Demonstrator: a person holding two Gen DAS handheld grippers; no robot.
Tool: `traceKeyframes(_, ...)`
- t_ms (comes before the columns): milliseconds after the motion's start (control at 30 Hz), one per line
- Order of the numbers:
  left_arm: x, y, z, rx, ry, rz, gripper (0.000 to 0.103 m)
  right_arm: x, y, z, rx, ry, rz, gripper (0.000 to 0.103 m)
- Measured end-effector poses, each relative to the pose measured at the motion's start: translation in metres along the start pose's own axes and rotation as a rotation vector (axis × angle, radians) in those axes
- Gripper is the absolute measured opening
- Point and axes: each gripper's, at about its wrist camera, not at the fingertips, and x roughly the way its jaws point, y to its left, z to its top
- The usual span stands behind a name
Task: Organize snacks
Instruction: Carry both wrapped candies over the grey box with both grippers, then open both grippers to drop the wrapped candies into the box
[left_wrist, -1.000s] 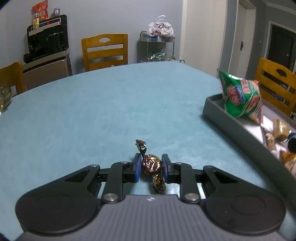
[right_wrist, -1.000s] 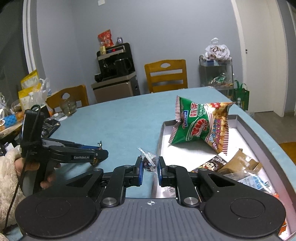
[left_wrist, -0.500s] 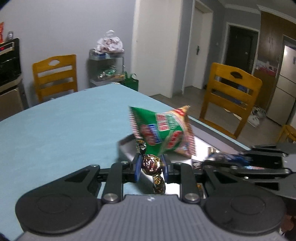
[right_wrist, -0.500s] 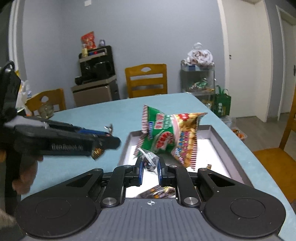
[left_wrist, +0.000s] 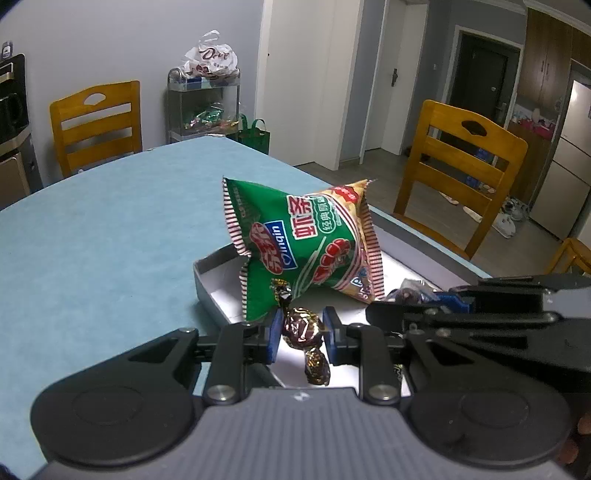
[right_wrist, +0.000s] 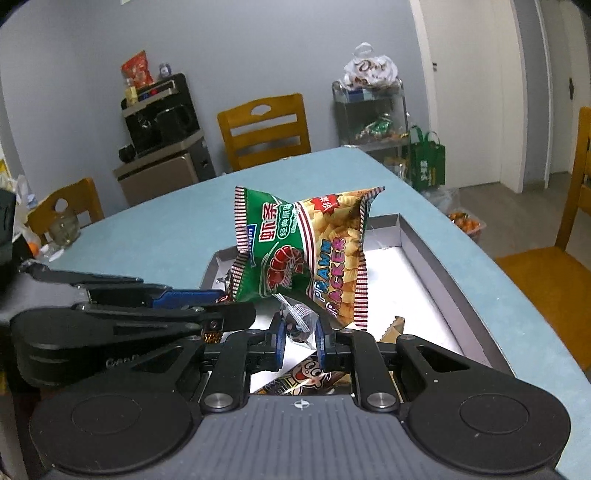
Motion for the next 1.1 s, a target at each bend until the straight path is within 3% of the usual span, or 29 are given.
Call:
traceKeyframes(400,-0.008,0.006,0.002,-0.018,0.0,0.017,0.025,0.0,-0.002,0.005,0.021,-0.044,-0.05,0.043)
traceKeyframes(533,-0.013,0.01,0.002,-0.031,-0.01,0.03,0.035,-0.002,-0.003,0.005,0.028,-0.056,-0.06,0.05)
traceKeyframes(633,-0.017,0.015,0.003,-0.057,-0.015,0.045,0.044,-0.005,-0.004,0.007,0.041,-0.068,-0.077,0.064)
traceKeyframes(700,-0.021,0.02,0.004,-0.085,-0.021,0.057,0.058,-0.01,-0.006,0.008,0.067,-0.088,-0.094,0.083)
traceKeyframes(767,-0.027,0.026,0.006,-0.112,-0.03,0.062,0.081,-0.016,-0.008,0.01,0.093,-0.118,-0.1,0.096)
traceKeyframes(833,-0.035,0.032,0.006,-0.135,-0.053,0.056,0.093,-0.023,-0.01,0.011,0.119,-0.141,-0.087,0.101)
traceKeyframes(1100,-0.073,0.039,0.0,-0.122,-0.105,0.061,0.097,-0.046,-0.006,0.009,0.138,-0.158,-0.116,0.103)
